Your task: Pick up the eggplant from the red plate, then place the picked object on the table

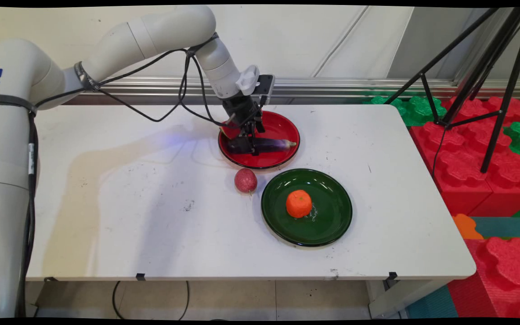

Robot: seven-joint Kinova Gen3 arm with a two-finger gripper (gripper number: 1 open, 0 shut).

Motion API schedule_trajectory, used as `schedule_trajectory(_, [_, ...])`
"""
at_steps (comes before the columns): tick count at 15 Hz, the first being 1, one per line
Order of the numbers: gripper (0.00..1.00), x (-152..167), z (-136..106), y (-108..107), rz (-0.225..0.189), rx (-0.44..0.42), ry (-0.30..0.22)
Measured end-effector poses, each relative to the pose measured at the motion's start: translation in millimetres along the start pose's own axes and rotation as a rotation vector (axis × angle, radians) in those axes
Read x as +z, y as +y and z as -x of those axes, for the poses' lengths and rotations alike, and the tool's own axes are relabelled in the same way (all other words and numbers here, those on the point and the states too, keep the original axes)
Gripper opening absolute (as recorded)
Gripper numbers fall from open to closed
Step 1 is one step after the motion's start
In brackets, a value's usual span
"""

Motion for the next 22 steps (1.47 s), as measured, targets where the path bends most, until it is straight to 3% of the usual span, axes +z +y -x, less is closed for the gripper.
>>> schedule_trajectory(2, [1.0, 0.5, 0.6, -0.7, 0.003, 0.001, 0.0])
schedule_trajectory(3, [0.0, 0.7, 0.7, -1.0, 0.006, 0.001, 0.001])
schedule_trajectory(17, [0.0, -5.2, 1.9, -4.4, 0.027, -0.011, 0.016])
schedule_trajectory(22, [0.0, -22.8, 3.8, -3.7, 0.017, -0.031, 0.058])
